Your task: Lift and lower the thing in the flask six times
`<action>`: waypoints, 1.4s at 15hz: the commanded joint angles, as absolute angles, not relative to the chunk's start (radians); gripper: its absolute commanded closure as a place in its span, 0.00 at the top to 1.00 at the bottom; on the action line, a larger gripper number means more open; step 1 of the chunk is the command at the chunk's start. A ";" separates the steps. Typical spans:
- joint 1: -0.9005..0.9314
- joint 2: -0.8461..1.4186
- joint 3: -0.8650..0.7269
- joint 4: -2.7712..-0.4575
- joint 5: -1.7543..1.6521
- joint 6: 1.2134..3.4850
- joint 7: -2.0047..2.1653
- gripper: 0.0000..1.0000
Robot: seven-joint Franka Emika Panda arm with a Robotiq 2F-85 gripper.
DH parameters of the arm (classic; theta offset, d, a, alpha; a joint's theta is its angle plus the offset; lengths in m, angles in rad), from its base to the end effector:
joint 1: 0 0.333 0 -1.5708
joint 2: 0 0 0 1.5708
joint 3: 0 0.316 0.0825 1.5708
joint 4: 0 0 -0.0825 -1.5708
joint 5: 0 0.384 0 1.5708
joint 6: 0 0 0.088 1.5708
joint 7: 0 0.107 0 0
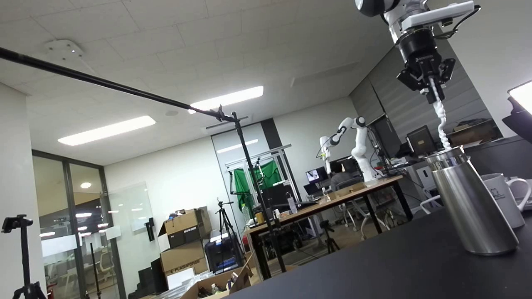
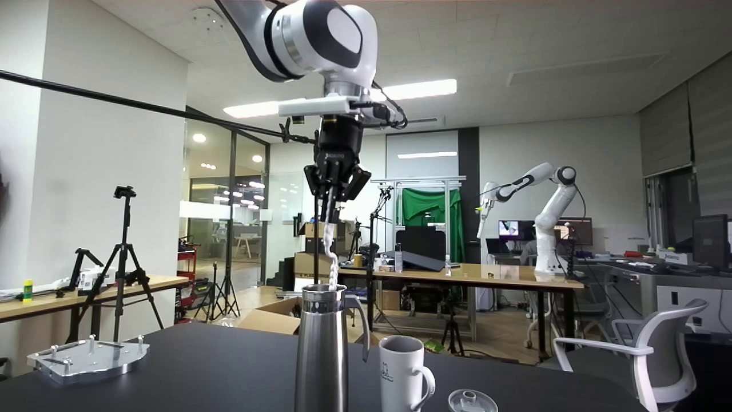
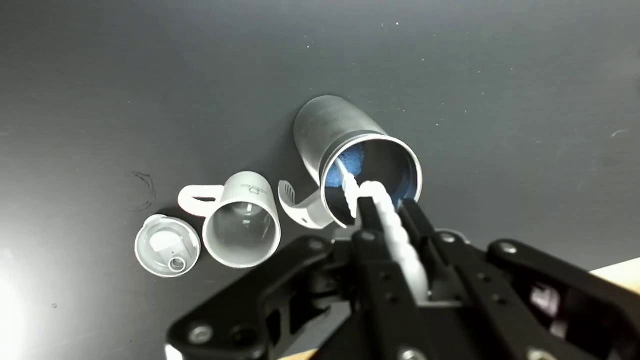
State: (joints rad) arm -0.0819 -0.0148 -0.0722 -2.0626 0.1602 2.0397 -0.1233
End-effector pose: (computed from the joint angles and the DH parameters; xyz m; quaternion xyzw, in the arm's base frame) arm 0.5392 -0.0749 0.4401 -0.9961 0.0518 -0.0059 0.0716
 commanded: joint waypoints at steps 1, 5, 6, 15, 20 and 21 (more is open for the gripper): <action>-0.083 0.083 -0.077 -2.067 0.162 2.074 -0.116 0.04; -0.087 0.185 -0.069 -2.045 0.179 2.085 -0.115 0.04; -0.086 0.170 -0.067 -2.025 0.185 2.079 -0.115 0.04; -0.075 -0.002 -0.063 -2.010 0.146 2.024 -0.101 0.04; -0.068 -0.019 -0.059 -2.003 0.144 2.008 -0.102 0.04; -0.067 -0.016 -0.059 -2.003 0.146 2.007 -0.095 0.40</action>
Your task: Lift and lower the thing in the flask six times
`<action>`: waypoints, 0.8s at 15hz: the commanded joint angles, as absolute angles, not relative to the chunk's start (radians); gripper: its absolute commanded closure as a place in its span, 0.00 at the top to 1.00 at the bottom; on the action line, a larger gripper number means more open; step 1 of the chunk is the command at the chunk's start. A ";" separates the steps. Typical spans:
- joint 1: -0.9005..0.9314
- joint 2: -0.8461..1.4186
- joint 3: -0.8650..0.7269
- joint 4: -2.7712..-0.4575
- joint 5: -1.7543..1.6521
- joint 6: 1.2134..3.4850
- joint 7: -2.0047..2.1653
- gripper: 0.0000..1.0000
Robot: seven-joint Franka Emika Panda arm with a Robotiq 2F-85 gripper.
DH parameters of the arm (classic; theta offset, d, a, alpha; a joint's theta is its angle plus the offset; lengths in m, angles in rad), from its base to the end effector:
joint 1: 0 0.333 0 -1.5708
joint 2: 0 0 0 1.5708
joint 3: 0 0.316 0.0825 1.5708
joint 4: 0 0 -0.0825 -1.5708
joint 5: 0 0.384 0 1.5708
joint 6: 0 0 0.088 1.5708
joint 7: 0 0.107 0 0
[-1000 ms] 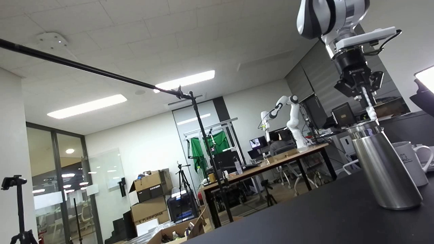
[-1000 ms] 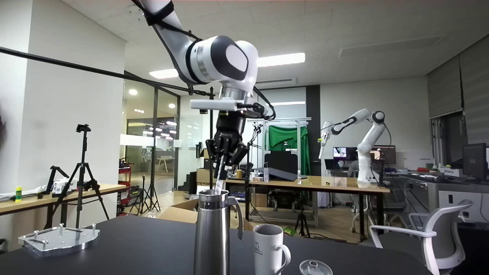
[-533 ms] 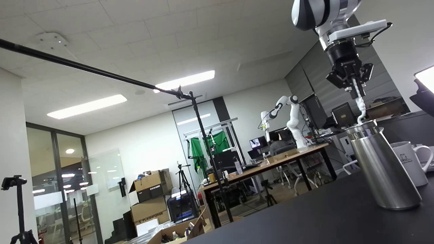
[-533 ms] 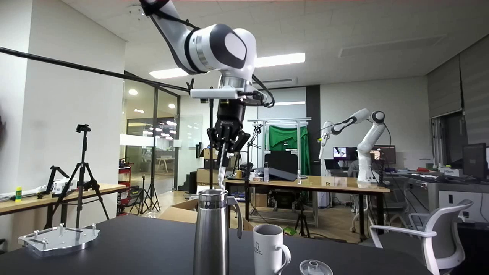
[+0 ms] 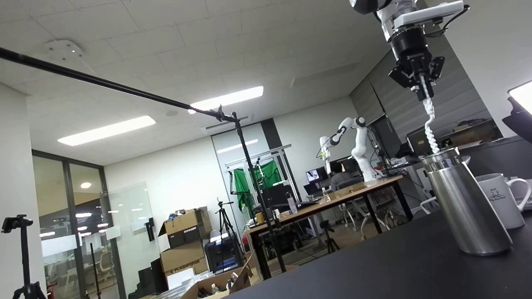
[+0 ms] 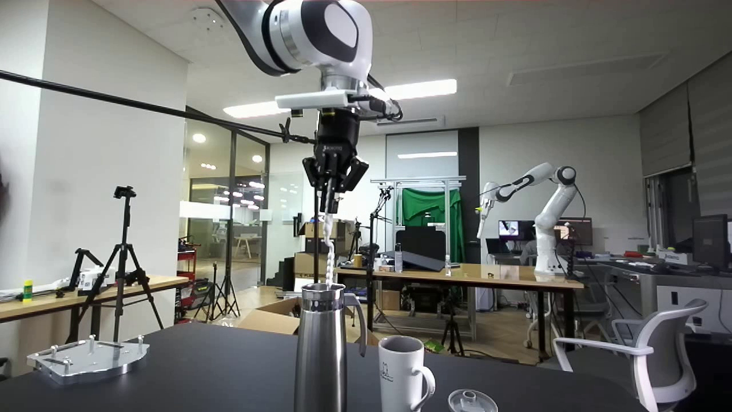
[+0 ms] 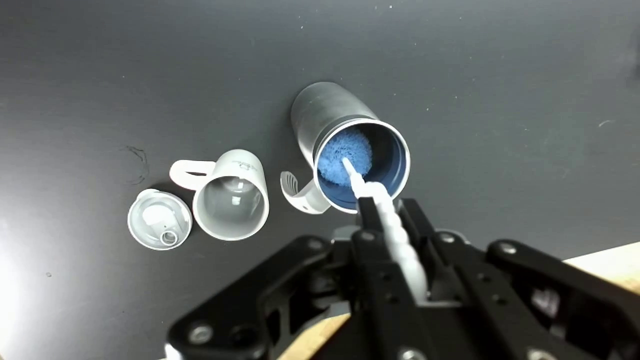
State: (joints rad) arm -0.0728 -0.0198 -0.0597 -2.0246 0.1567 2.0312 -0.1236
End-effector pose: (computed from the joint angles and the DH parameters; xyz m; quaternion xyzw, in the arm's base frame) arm 0.5467 -0.0641 0.4599 -0.9966 0.0383 -0.0221 0.0689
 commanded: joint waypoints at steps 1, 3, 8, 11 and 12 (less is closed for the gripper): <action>-0.066 -0.013 -0.059 -2.003 0.148 2.004 -0.100 0.41; -0.064 -0.011 -0.059 -2.005 0.148 2.005 -0.102 0.54; -0.061 -0.016 -0.058 -2.005 0.149 1.984 -0.106 0.89; -0.062 -0.012 -0.059 -2.023 0.156 2.004 -0.123 0.85; -0.061 -0.012 -0.058 -2.023 0.156 2.003 -0.123 0.91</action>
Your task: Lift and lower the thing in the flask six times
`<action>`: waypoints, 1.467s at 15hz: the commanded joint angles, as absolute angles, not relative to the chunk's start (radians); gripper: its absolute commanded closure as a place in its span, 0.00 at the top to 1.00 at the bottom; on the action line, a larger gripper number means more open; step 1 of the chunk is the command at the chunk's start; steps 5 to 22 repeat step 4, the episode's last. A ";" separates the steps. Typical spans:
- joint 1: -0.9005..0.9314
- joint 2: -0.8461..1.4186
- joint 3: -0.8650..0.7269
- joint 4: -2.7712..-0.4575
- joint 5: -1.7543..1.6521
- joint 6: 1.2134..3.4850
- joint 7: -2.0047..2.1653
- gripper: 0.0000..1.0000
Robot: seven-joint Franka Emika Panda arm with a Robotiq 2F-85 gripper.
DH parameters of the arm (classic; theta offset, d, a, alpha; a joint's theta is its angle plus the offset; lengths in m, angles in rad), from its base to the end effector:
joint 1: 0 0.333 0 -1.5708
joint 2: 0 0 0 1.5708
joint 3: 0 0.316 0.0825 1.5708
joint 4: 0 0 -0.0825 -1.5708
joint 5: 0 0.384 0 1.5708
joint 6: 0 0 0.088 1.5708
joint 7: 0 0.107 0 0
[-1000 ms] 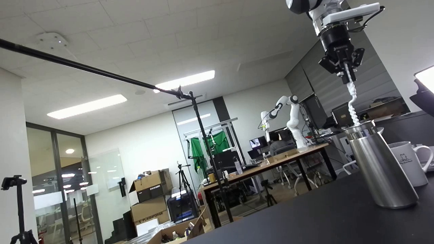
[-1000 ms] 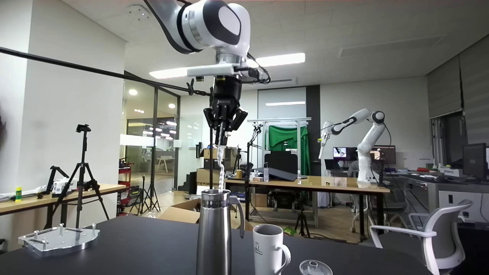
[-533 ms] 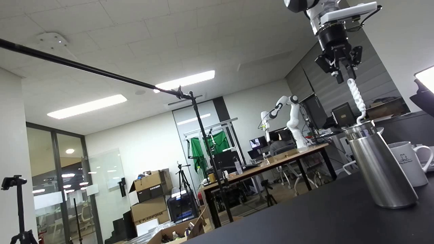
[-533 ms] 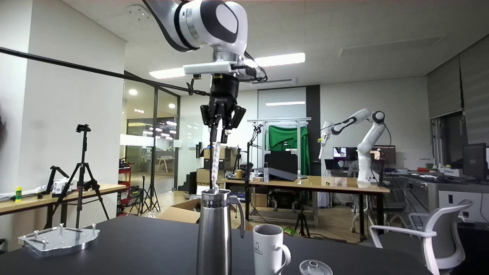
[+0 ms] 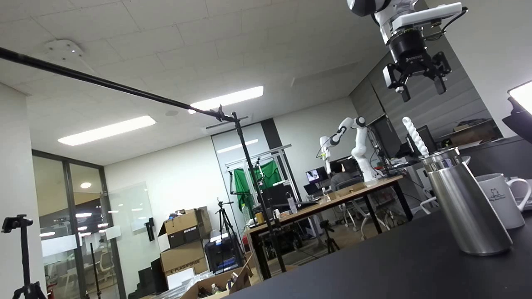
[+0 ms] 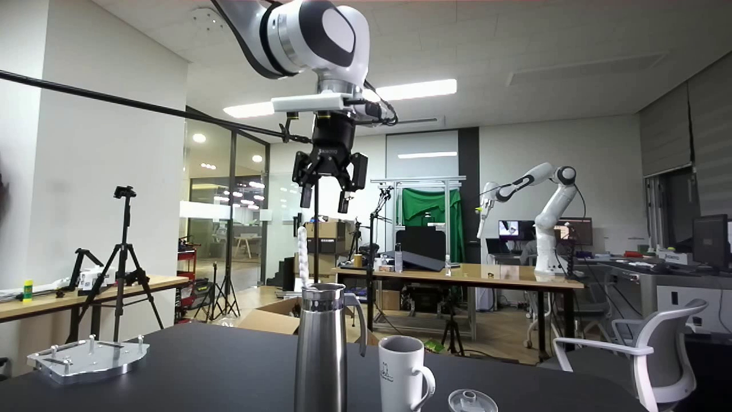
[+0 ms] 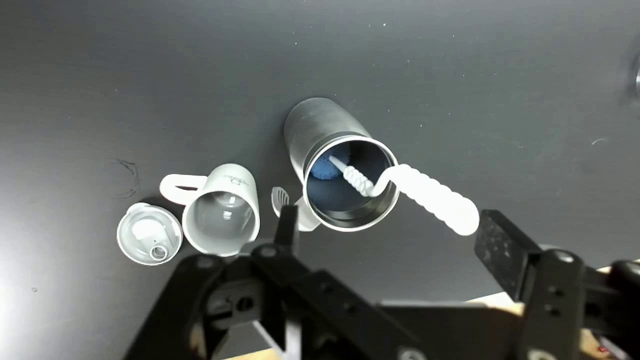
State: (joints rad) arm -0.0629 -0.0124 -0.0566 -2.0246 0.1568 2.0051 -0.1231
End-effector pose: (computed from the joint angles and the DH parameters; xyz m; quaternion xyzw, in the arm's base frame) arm 0.5458 -0.0562 0.4536 -0.9970 0.0314 -0.0051 0.0712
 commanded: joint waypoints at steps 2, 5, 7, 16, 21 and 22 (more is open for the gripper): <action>-0.061 -0.012 -0.058 -2.023 0.156 2.002 -0.123 0.96; -0.061 -0.012 -0.058 -2.023 0.156 2.002 -0.123 0.96; -0.061 -0.012 -0.058 -2.023 0.156 2.002 -0.123 0.96; -0.061 -0.012 -0.058 -2.023 0.156 2.002 -0.123 0.96; -0.061 -0.012 -0.058 -2.023 0.156 2.002 -0.123 0.96; -0.061 -0.012 -0.058 -2.023 0.156 2.002 -0.123 0.96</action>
